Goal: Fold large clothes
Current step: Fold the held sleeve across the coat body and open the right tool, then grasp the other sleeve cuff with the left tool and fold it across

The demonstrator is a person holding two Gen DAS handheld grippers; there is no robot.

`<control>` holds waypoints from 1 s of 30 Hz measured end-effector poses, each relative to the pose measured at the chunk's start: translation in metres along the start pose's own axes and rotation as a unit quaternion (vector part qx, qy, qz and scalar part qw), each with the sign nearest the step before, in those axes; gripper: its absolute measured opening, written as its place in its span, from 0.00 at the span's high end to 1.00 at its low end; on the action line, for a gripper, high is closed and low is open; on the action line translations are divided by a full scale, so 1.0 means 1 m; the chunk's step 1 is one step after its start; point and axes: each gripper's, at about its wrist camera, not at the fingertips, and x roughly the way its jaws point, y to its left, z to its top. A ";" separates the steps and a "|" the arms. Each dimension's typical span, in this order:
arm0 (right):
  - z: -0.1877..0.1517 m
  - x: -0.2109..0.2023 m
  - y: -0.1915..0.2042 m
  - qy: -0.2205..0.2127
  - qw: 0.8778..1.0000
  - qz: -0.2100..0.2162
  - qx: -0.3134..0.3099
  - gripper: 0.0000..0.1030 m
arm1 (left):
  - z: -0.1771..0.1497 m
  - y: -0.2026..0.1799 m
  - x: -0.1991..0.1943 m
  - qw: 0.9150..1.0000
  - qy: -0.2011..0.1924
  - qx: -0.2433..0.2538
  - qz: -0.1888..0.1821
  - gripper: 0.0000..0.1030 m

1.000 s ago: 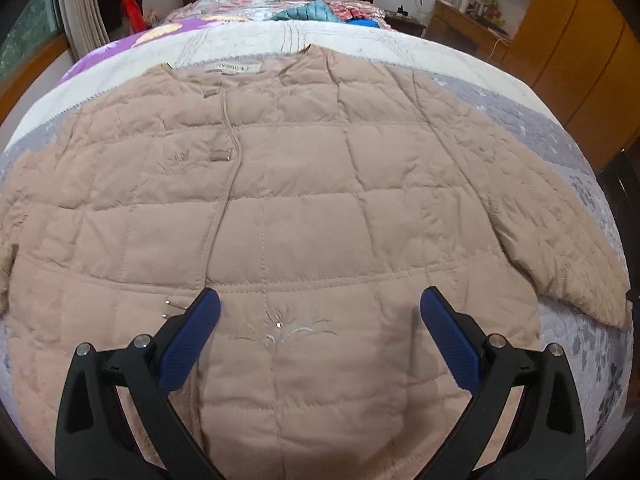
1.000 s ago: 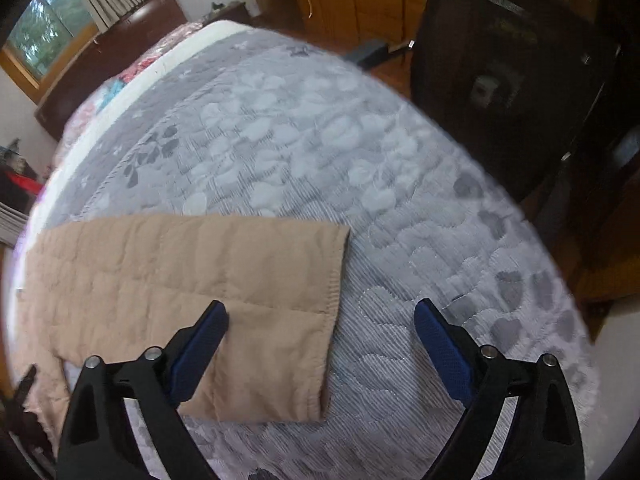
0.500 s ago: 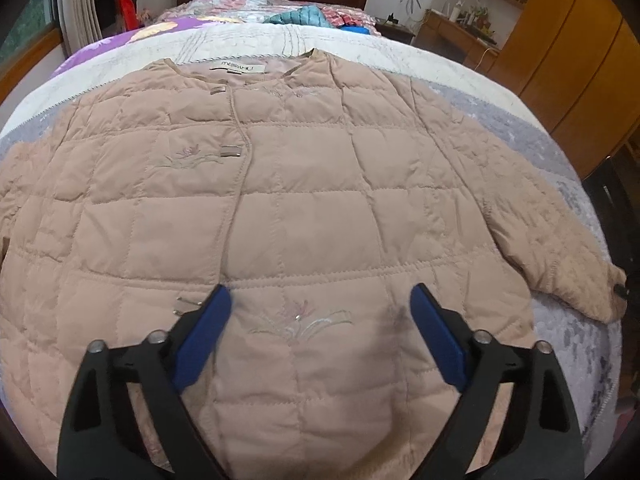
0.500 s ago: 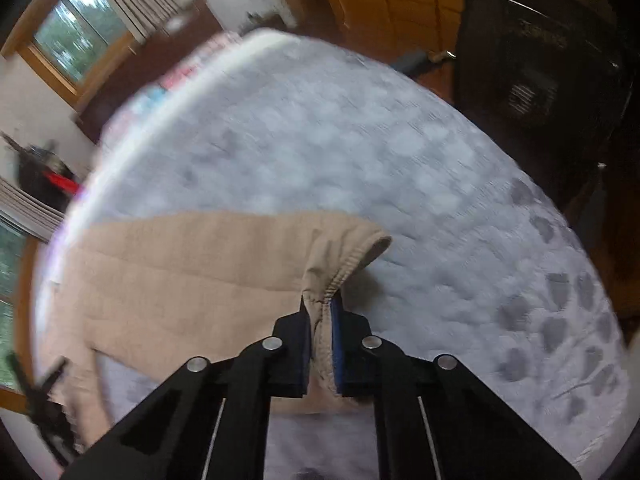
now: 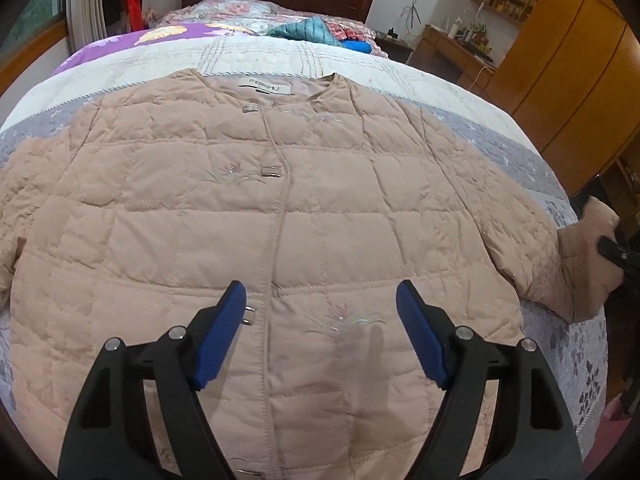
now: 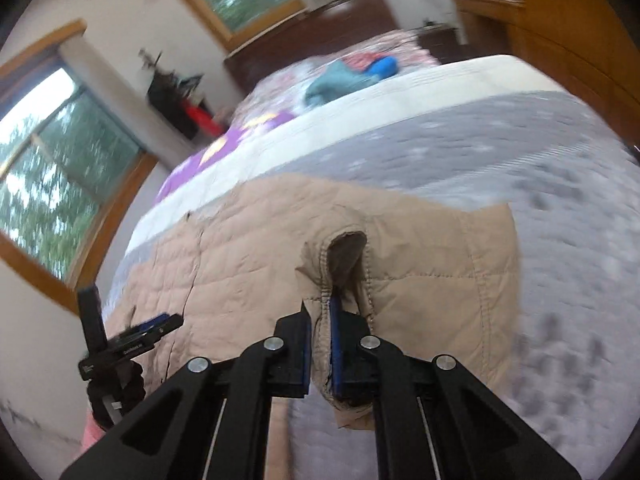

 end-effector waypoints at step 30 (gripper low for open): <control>-0.020 -0.032 -0.115 -0.065 0.979 -0.137 0.138 0.58 | 0.009 -0.143 0.048 0.986 0.075 0.049 -0.141 0.22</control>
